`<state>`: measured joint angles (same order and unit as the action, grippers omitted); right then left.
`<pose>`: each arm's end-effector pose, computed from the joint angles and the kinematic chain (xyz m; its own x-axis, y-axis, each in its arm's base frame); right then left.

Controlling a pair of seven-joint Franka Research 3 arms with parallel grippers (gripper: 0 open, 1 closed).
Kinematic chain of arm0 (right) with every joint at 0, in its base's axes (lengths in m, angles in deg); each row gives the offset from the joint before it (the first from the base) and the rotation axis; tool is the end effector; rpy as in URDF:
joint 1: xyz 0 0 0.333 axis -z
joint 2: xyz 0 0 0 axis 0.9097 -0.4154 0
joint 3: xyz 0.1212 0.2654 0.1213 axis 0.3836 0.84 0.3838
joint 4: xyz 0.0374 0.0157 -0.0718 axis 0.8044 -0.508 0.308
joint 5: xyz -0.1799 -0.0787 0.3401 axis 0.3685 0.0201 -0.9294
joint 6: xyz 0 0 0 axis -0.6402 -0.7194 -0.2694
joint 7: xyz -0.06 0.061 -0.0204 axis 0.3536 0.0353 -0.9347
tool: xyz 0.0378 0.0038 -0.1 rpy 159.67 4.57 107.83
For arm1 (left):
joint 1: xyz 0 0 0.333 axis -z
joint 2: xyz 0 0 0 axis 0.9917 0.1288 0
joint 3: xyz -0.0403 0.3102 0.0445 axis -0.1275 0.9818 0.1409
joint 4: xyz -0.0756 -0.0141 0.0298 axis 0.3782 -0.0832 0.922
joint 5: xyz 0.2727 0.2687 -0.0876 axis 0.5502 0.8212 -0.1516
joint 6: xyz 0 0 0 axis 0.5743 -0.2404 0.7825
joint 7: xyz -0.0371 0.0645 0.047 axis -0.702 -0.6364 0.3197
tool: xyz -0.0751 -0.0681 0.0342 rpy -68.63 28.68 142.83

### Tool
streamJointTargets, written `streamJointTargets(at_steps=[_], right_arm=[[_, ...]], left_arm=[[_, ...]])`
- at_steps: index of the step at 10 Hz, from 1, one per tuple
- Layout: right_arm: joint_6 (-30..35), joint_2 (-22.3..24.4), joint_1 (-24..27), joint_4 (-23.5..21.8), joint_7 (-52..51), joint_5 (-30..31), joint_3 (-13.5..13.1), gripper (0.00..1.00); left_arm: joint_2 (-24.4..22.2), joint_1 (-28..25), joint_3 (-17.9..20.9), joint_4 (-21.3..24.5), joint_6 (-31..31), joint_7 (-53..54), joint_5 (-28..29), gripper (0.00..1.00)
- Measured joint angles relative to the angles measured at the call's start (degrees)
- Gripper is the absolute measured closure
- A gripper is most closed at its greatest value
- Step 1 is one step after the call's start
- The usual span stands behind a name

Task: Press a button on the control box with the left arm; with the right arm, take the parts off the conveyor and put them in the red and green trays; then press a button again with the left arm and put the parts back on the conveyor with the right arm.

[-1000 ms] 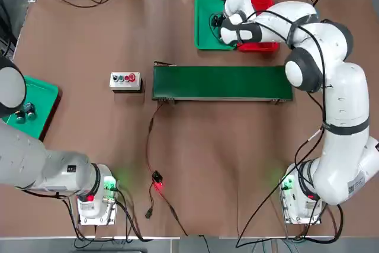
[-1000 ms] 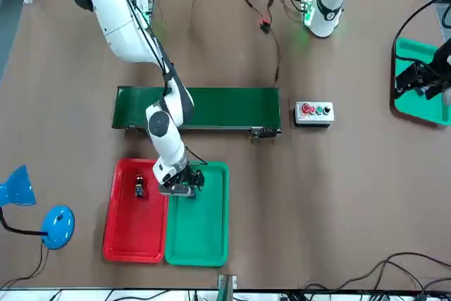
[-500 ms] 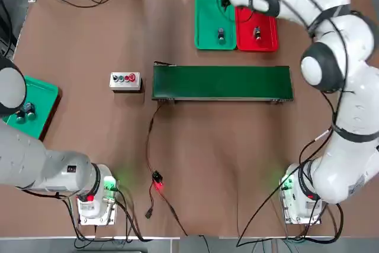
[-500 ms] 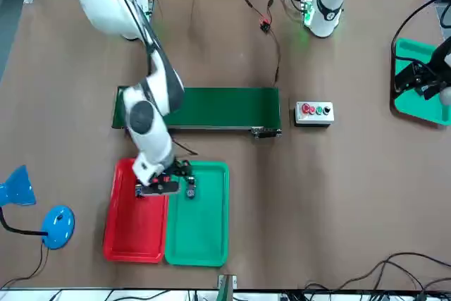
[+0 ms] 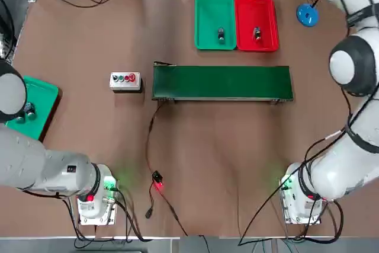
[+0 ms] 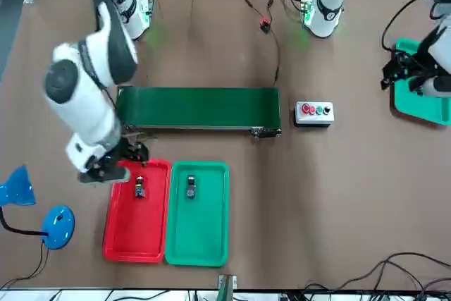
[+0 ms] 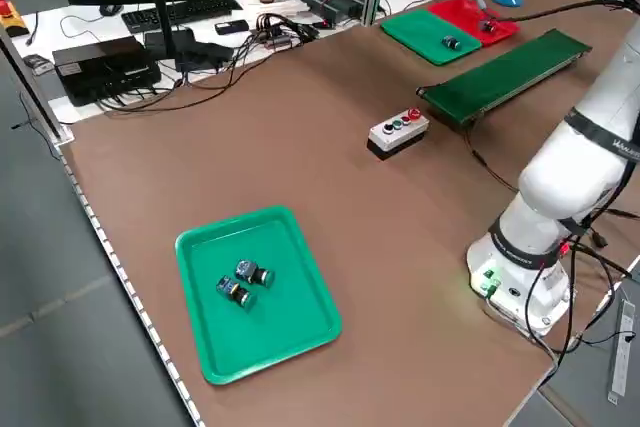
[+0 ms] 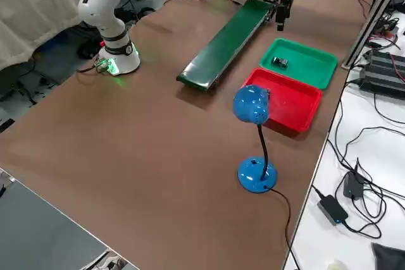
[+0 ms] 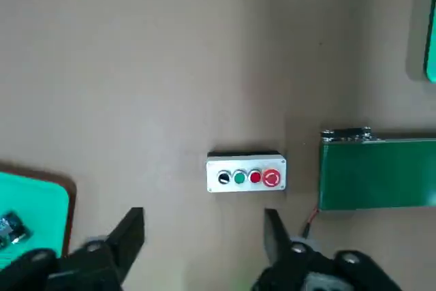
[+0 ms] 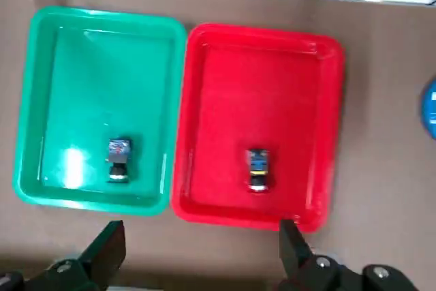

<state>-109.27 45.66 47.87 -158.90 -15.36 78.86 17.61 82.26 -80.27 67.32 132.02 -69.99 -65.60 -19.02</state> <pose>0.6631 0.1875 0.5031 0.9855 0.0729 0.1535 0.0708 -0.9973 0.0189 0.5496 -0.0398 0.6356 0.9985 -0.0512 -0.0215 -0.0502 -0.9978 0.0433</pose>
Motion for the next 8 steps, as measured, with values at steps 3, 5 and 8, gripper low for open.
streamJointTargets(at_steps=[3, 5, 8], right_arm=[[5.72, 6.23, 5.88, 0.06, -4.83, -0.01, 0.00, 0.00], [10.48, 10.32, 8.55, 0.01, -5.65, -0.79, 0.02, 0.00], [15.71, 16.73, 11.00, -1.21, -5.83, -4.41, 0.08, 0.00]], left_arm=[[-0.38, -0.04, -0.33, 5.24, -2.36, -0.18, 0.00, 0.78], [-3.73, 0.00, -1.00, 13.98, -10.20, -0.23, -0.01, 0.88], [-10.88, -0.02, -2.31, 32.35, -22.85, -0.65, -0.02, 0.90]])
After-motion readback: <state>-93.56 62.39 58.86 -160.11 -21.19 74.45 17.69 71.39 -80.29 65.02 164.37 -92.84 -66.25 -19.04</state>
